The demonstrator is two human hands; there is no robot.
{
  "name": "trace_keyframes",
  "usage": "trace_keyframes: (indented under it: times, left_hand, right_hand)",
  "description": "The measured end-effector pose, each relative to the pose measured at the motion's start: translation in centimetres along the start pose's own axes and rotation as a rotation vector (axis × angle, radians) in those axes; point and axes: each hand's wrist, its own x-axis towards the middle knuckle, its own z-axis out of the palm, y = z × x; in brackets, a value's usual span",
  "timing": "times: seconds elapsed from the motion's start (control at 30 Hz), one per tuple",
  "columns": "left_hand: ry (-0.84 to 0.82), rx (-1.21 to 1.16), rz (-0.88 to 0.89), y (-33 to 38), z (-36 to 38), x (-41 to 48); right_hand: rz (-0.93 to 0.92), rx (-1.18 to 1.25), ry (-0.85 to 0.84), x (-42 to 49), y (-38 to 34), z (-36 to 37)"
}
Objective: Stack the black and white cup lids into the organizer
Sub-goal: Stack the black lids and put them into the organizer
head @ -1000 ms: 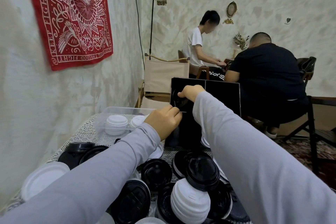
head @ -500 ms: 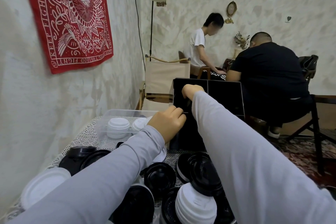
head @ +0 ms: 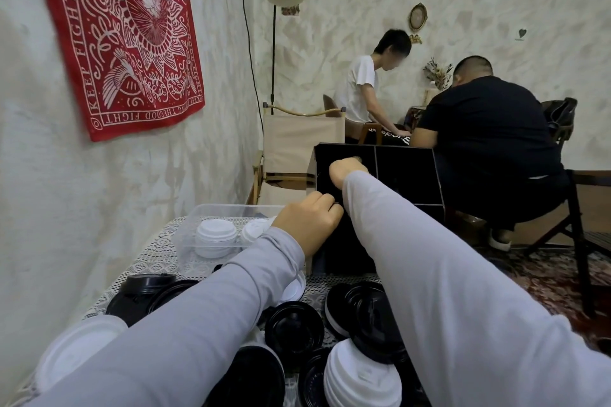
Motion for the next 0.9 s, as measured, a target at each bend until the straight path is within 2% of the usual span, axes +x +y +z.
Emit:
trace_keyframes:
  times: [0.13,0.23,0.4,0.53,0.6,0.7,0.8,0.9]
  left_hand:
    - [-0.007,-0.016,-0.016,0.1,-0.1,0.2]
    - [-0.019,-0.001,-0.025,0.1,-0.2,0.3]
    - [-0.017,0.035,-0.019,0.2,-0.3,0.4]
    - [-0.013,0.061,0.021,0.1,-0.3,0.5]
    - [-0.013,0.077,0.038,0.0,-0.4,0.5]
    - [-0.012,0.095,0.049,0.0,-0.2,0.5]
    - [-0.013,0.115,0.051,0.0,0.0,0.4]
    - [-0.018,0.126,0.057,-0.1,0.1,0.4]
  right_hand:
    - [-0.019,0.030,0.001,0.5,0.3,0.6]
    - [-0.019,-0.040,-0.052,-0.2,0.1,0.5]
    - [-0.080,-0.205,-0.041,-0.3,0.3,1.1]
    - [-0.075,-0.199,-0.015,-0.7,0.3,1.1]
    - [-0.126,-0.266,0.008,-1.2,0.3,1.0]
    - [-0.192,-0.508,-0.004,-2.1,0.3,0.3]
    - [-0.173,-0.501,-0.009,-1.6,1.0,0.4]
    - [-0.210,-0.605,-0.008,-2.0,0.7,0.1]
